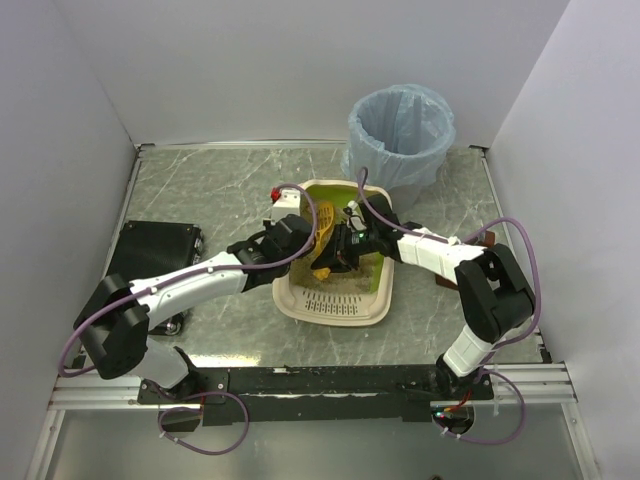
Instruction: Clean the litter box
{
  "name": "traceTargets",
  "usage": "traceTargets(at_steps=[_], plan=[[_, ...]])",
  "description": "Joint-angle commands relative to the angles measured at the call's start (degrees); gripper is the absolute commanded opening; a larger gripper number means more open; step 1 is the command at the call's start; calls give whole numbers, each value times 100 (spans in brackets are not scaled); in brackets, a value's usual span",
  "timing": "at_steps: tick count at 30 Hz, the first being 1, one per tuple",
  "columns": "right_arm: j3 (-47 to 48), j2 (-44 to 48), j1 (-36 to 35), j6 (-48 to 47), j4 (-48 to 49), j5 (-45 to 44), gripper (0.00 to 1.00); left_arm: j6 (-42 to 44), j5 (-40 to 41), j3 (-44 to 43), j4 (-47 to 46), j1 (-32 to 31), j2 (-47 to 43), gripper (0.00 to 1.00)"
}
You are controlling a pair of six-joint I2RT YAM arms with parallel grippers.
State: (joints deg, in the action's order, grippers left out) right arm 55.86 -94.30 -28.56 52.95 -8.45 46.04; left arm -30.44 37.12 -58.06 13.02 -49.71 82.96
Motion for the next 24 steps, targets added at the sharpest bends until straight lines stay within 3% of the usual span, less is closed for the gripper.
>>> traceTargets(at_steps=[1,9,15,20,24], plan=[[-303,17,122,312,554,-183,0,-358,348,-715,-1865,-179,-676,1],[-751,158,228,76,704,-183,0,-481,550,-741,-1803,-197,-685,1],[-866,763,228,-188,687,-253,0,-1069,972,-1092,-881,-162,-220,1],[-909,1352,228,-417,318,-359,0,-1587,666,-1146,-537,32,19,1],[-1129,1686,236,-312,624,-113,0,-1650,586,-874,-782,128,-95,1]])
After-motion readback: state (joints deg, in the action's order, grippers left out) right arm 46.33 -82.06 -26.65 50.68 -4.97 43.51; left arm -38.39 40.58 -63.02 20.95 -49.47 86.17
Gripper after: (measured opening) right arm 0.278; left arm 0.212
